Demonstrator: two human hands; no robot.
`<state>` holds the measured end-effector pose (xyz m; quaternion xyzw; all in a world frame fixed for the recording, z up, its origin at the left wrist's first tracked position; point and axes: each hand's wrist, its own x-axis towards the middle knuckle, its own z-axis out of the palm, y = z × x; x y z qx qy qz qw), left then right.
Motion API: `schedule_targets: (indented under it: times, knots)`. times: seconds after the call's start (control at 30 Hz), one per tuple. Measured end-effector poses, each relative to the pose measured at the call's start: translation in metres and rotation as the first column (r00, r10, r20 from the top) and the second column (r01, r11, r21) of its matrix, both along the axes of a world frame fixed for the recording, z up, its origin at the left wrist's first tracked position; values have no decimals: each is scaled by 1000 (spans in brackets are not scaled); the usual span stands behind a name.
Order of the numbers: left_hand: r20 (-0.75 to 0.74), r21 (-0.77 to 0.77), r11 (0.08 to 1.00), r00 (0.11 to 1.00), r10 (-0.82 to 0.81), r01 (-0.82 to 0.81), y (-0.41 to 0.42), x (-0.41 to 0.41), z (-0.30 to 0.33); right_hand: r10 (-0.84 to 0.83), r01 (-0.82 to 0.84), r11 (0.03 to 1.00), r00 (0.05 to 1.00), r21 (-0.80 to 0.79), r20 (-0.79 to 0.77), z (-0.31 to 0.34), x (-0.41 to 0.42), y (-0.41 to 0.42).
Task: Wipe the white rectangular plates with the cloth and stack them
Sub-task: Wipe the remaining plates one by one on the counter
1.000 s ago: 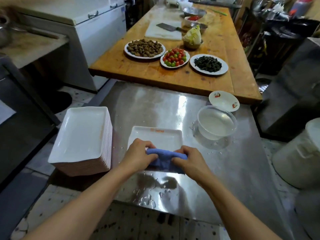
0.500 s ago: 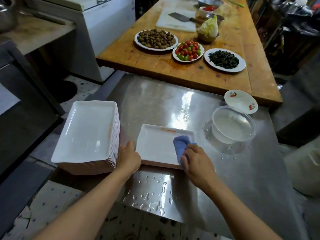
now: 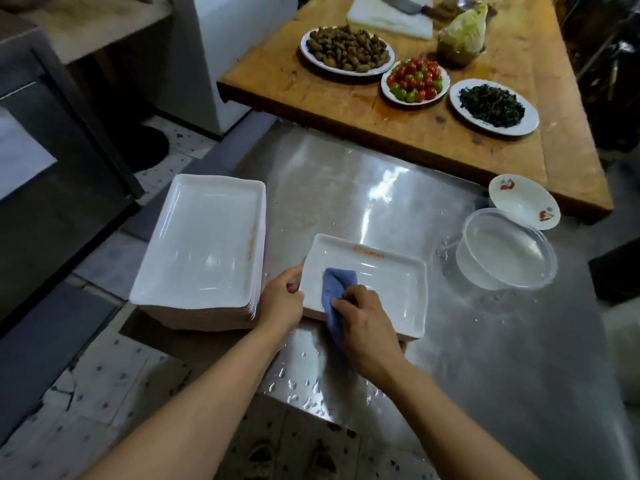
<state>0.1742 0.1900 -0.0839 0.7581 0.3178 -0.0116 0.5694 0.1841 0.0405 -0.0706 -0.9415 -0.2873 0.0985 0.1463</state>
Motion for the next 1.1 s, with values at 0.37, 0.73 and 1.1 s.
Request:
schedule_targets:
  times: [0.37, 0.73, 1.1]
  knots:
    - [28, 115, 989, 994, -102, 98, 7, 1, 1, -150, 152, 988, 983, -8, 103, -4, 51, 67]
    - [-47, 247, 961, 992, -113, 121, 4, 4, -2, -225, 311, 909, 926, -279, 302, 3, 70, -29]
    - [-22, 214, 975, 998, -63, 66, 1, 1, -2, -274, 274, 942, 961, -192, 28, 16, 16, -46]
